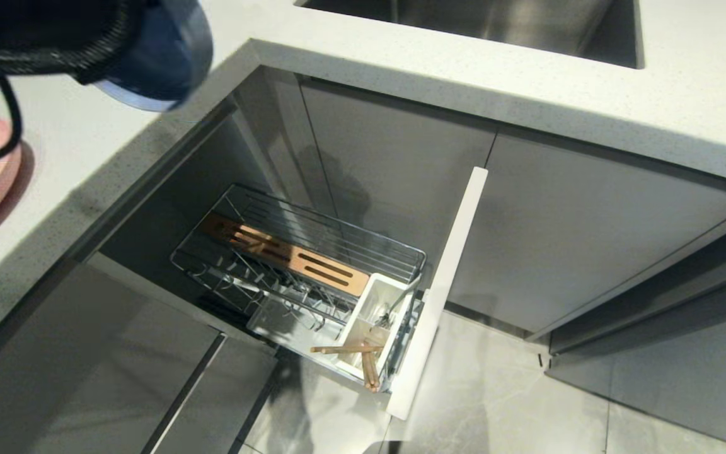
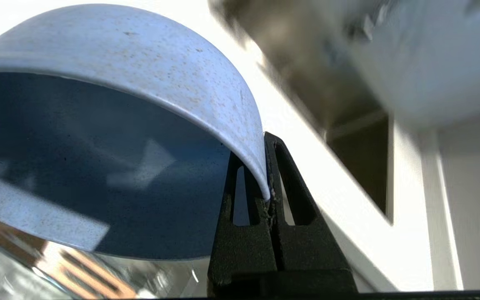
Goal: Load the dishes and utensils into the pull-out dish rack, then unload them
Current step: Take the bowl out of the cupboard
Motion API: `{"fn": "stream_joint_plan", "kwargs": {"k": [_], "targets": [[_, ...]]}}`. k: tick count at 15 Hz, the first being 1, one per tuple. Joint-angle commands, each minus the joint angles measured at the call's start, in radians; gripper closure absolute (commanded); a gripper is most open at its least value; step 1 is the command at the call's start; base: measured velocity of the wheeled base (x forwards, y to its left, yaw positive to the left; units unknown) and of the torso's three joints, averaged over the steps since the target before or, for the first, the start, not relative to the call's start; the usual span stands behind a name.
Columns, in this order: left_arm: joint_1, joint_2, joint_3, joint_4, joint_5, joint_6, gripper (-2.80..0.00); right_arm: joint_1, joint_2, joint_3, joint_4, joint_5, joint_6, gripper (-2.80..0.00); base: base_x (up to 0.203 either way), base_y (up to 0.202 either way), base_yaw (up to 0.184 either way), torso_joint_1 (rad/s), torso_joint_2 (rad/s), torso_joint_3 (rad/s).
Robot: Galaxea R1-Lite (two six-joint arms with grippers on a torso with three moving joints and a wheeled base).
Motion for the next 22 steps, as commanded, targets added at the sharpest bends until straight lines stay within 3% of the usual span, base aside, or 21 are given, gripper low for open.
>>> {"fn": "stream_joint_plan", "kwargs": {"k": [1, 6, 9, 12, 17, 22], "targets": [[0.088, -0.101, -0.002, -0.011, 0.003, 0.068, 0.0, 0.0, -0.004, 0.0, -0.001, 0.0, 0.001, 0.0, 0.0, 0.0, 0.0, 0.0, 0.0, 0.0], [0.316, -0.128, -0.044, -0.008, 0.029, 0.209, 0.0, 0.0, -0.004, 0.0, -0.001, 0.0, 0.001, 0.0, 0.0, 0.0, 0.0, 0.0, 0.0, 0.0], [0.429, -0.148, -0.061, 0.047, 0.033, 0.25, 0.0, 0.0, -0.004, 0.0, -0.001, 0.0, 0.001, 0.0, 0.0, 0.0, 0.0, 0.0, 0.0, 0.0], [0.487, -0.174, -0.065, 0.154, 0.032, 0.286, 0.0, 0.0, -0.004, 0.0, -0.001, 0.0, 0.001, 0.0, 0.0, 0.0, 0.0, 0.0, 0.0, 0.0], [0.662, -0.205, -0.066, 0.418, -0.004, 0.329, 0.0, 0.0, -0.004, 0.0, -0.001, 0.0, 0.001, 0.0, 0.0, 0.0, 0.0, 0.0, 0.0, 0.0], [0.687, -0.197, -0.134, 0.833, -0.012, 0.323, 0.0, 0.0, -0.004, 0.0, -0.001, 0.0, 0.001, 0.0, 0.0, 0.0, 0.0, 0.0, 0.0, 0.0]]}}
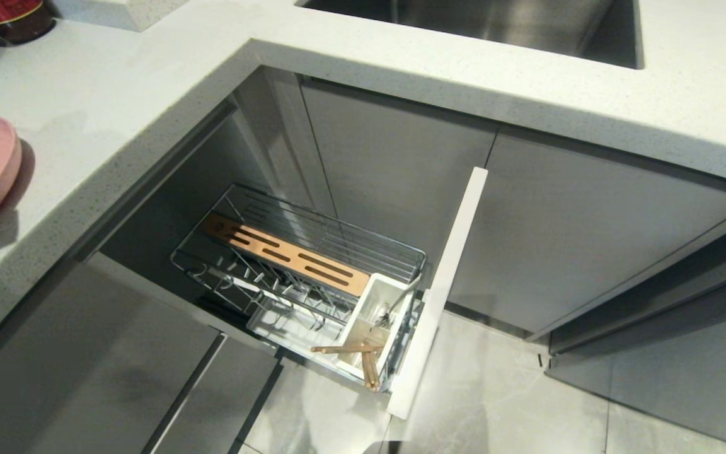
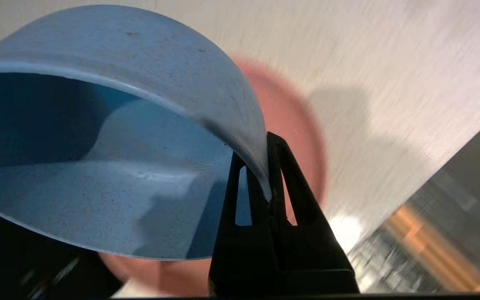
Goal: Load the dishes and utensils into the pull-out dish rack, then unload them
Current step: Take the bowl out of the cupboard
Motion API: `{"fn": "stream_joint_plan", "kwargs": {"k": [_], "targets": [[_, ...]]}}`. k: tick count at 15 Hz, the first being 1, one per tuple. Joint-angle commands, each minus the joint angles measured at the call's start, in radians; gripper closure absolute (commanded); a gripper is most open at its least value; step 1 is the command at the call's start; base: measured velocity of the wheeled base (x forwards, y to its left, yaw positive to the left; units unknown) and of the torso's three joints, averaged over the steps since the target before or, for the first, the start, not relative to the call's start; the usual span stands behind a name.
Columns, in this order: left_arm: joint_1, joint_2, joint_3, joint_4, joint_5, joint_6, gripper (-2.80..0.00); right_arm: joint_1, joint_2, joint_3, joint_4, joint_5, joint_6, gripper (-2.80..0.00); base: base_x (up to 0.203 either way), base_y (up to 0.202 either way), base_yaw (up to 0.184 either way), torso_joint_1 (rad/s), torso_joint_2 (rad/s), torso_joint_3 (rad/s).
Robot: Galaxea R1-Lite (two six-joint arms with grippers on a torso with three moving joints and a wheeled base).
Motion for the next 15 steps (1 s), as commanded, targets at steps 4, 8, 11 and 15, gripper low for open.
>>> {"fn": "stream_joint_plan", "kwargs": {"k": [4, 8, 11, 15], "targets": [[0.007, 0.017, -0.067, 0.371, 0.01, -0.025, 0.0, 0.0, -0.004, 0.0, 0.0, 0.0, 0.001, 0.0, 0.0, 0.0, 0.0, 0.0, 0.0, 0.0], [0.007, 0.022, -0.112, 0.542, 0.006, -0.048, 0.0, 0.0, -0.004, 0.0, 0.0, 0.0, 0.001, 0.0, 0.0, 0.0, 0.0, 0.0, 0.0, 0.0], [0.01, 0.048, -0.128, 0.609, 0.0, -0.048, 0.0, 0.0, -0.004, 0.0, 0.0, 0.0, 0.001, 0.0, 0.0, 0.0, 0.0, 0.0, 0.0, 0.0], [0.03, 0.095, -0.145, 0.618, -0.072, -0.047, 0.0, 0.0, -0.004, 0.0, 0.0, 0.0, 0.001, 0.0, 0.0, 0.0, 0.0, 0.0, 0.0, 0.0]]}}
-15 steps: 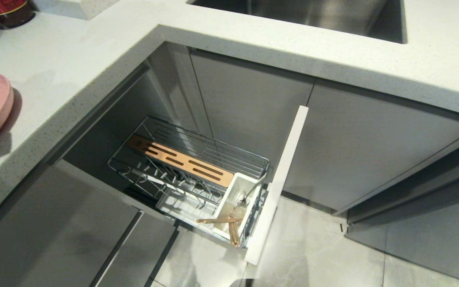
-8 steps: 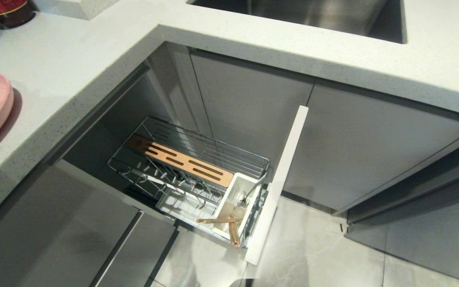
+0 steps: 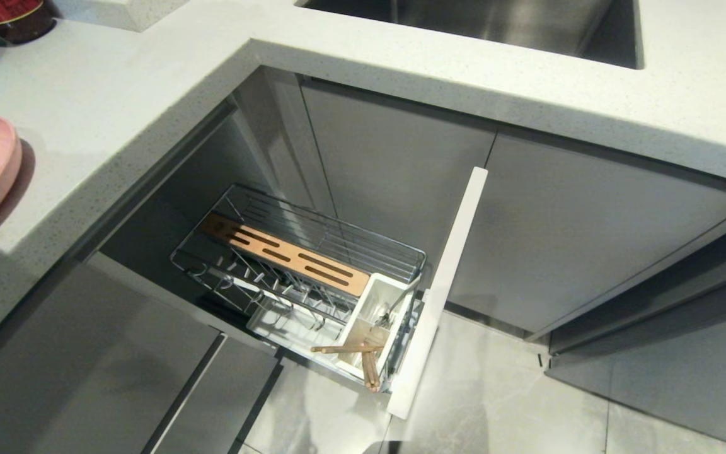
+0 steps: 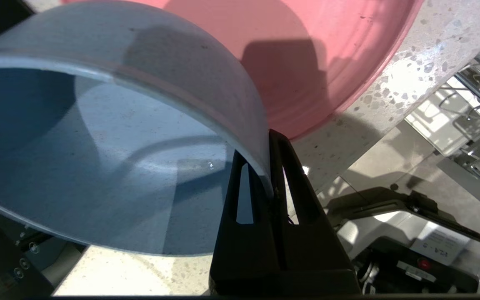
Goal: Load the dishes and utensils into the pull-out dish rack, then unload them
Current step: Take the bowl out of the cupboard
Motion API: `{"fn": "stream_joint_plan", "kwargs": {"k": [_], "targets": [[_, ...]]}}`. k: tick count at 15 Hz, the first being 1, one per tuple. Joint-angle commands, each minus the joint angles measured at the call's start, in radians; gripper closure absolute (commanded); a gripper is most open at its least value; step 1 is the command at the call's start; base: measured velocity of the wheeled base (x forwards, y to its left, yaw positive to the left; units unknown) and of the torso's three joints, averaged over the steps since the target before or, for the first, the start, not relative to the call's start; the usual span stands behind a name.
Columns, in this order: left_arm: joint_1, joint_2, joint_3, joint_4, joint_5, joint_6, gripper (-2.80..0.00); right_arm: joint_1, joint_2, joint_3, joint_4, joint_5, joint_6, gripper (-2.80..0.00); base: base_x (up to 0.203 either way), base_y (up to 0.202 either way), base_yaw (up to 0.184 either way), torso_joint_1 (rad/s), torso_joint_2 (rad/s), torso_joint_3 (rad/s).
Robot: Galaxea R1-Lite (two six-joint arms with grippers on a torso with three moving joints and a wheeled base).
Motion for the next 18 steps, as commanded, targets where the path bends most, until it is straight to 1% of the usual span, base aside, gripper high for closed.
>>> {"fn": "stream_joint_plan", "kwargs": {"k": [1, 4, 6, 8, 11, 14, 18], "targets": [[0.005, 0.04, -0.017, 0.007, -0.006, -0.001, 0.0, 0.0, -0.004, 0.0, -0.001, 0.0, 0.001, 0.0, 0.0, 0.0, 0.0, 0.0, 0.0, 0.0], [0.006, 0.063, -0.035, 0.002, -0.007, -0.004, 0.0, 0.0, -0.004, 0.0, -0.001, 0.0, 0.001, 0.0, 0.0, 0.0, 0.0, 0.0, 0.0, 0.0], [0.022, 0.073, -0.041, -0.001, -0.008, -0.005, 0.0, 0.0, -0.004, 0.0, -0.001, 0.0, 0.001, 0.0, 0.0, 0.0, 0.0, 0.0, 0.0, 0.0], [0.028, 0.084, -0.052, -0.003, -0.007, -0.025, 0.0, 0.0, -0.004, 0.0, -0.001, 0.0, 0.001, 0.0, 0.0, 0.0, 0.0, 0.0, 0.0, 0.0], [0.028, 0.101, -0.072, -0.009, -0.007, -0.036, 0.0, 0.0, -0.004, 0.0, -0.001, 0.0, 0.001, 0.0, 0.0, 0.0, 0.0, 0.0, 0.0, 0.0], [0.028, 0.112, -0.094, -0.049, -0.006, -0.07, 0.0, 0.0, -0.004, 0.0, -0.001, 0.0, 0.001, 0.0, 0.0, 0.0, 0.0, 0.0, 0.0, 0.0], [0.033, 0.121, -0.096, -0.042, -0.004, -0.079, 0.0, 0.0, -0.003, 0.0, -0.001, 0.0, 0.001, 0.0, 0.0, 0.0, 0.0, 0.0, 0.0, 0.0]]}}
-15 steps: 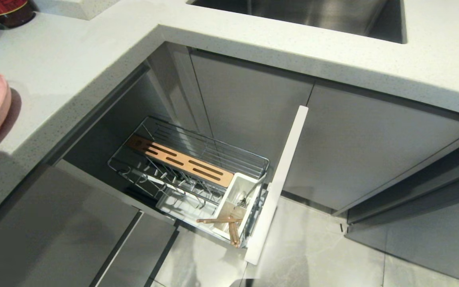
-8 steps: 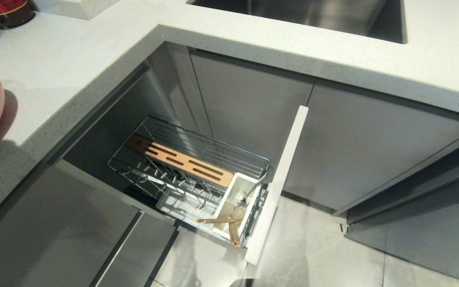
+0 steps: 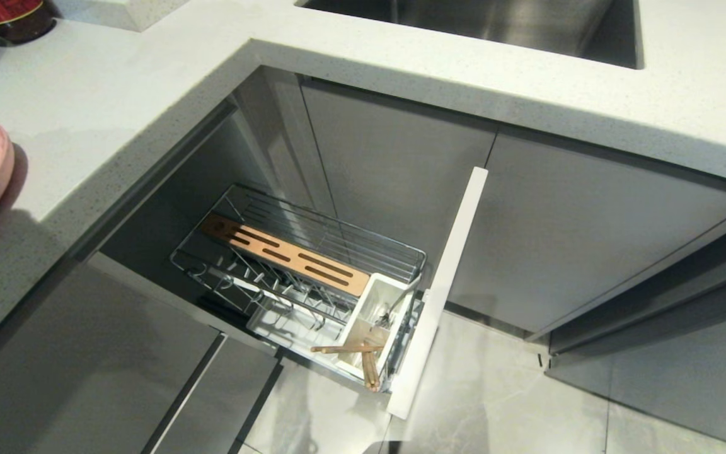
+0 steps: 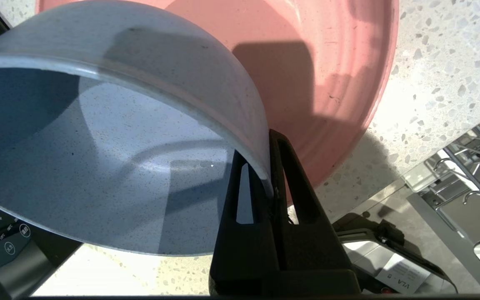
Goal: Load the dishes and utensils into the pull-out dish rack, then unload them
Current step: Take the bowl out of the cupboard, then take the spoon out of the cupboard
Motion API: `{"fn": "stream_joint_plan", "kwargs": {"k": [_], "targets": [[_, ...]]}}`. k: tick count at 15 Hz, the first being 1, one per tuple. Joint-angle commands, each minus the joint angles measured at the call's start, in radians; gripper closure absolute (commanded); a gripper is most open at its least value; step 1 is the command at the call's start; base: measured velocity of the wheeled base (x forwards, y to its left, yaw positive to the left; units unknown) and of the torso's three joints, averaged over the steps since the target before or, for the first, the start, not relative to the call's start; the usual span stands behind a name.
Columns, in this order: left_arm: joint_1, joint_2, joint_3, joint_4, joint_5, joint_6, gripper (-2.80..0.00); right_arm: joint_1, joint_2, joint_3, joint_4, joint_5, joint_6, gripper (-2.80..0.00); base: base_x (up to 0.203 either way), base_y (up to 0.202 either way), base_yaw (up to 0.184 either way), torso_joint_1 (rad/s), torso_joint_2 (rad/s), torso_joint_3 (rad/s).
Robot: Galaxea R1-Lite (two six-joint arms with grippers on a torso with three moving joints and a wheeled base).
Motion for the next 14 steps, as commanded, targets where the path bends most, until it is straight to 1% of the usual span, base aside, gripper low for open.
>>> {"fn": "stream_joint_plan", "kwargs": {"k": [1, 7, 14], "targets": [[0.009, 0.012, 0.0, 0.007, 0.004, -0.001, 0.0, 0.0, -0.004, 0.0, -0.001, 0.0, 0.001, 0.0, 0.0, 0.0, 0.0, 0.0, 0.0, 0.0], [0.037, 0.025, 0.002, 0.008, 0.005, 0.001, 0.0, 0.0, -0.004, 0.0, -0.001, 0.0, 0.001, 0.0, 0.0, 0.0, 0.0, 0.0, 0.0, 0.0], [0.04, 0.024, 0.007, 0.008, 0.007, -0.001, 0.0, 0.0, -0.004, 0.0, -0.001, 0.0, 0.001, 0.0, 0.0, 0.0, 0.0, 0.0, 0.0, 0.0]]}}
